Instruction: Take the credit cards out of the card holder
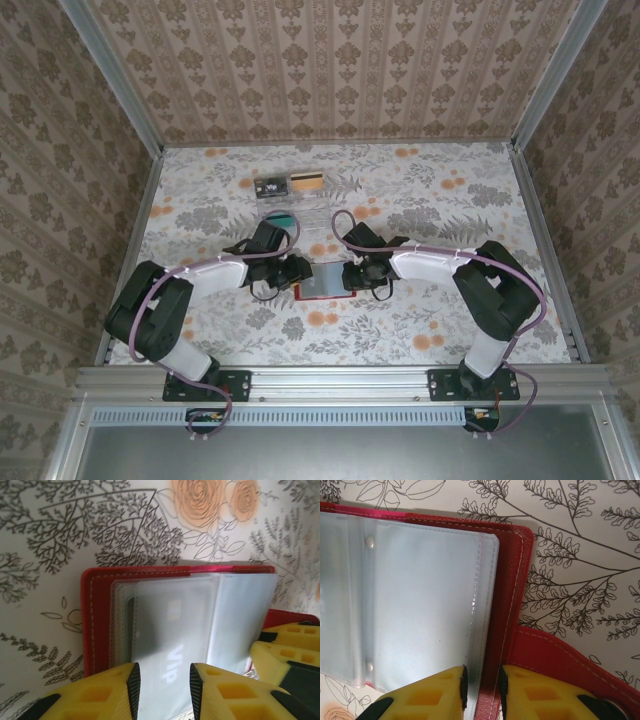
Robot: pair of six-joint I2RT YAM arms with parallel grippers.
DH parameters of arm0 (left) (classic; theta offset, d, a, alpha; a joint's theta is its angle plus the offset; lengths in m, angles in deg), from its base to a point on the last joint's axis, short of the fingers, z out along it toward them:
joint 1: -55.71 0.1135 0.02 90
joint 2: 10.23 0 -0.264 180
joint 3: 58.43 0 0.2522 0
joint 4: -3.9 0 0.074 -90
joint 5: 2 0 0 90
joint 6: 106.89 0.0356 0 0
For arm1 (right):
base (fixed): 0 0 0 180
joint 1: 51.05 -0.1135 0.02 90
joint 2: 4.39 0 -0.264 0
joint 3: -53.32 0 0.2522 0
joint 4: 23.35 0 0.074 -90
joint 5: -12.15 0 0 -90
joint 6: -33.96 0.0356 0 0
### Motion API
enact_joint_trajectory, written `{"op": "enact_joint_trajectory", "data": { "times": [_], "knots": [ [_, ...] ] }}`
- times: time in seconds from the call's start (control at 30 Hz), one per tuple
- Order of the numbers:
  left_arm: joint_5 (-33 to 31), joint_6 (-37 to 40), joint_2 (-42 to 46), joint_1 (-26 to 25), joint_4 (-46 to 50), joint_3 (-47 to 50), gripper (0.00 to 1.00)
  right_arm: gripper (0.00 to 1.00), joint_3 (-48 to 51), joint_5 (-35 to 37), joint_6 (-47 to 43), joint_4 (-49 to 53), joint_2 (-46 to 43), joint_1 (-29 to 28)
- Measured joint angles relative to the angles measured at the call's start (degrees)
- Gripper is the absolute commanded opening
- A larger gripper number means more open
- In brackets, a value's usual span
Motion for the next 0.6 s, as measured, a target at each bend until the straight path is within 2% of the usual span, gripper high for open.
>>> {"op": "enact_joint_trajectory", "data": {
  "times": [0.37,0.6],
  "knots": [
    [-0.8,0.2,-0.3,-0.9,1.3,-0.4,0.35,0.27,0.0,0.0,0.5,0.0,0.1,0.0],
    [1.6,0.4,-1.4,-1.2,-1.9,-0.6,0.46,0.27,0.0,0.0,0.9,-0.1,0.3,0.0]
  ]
}}
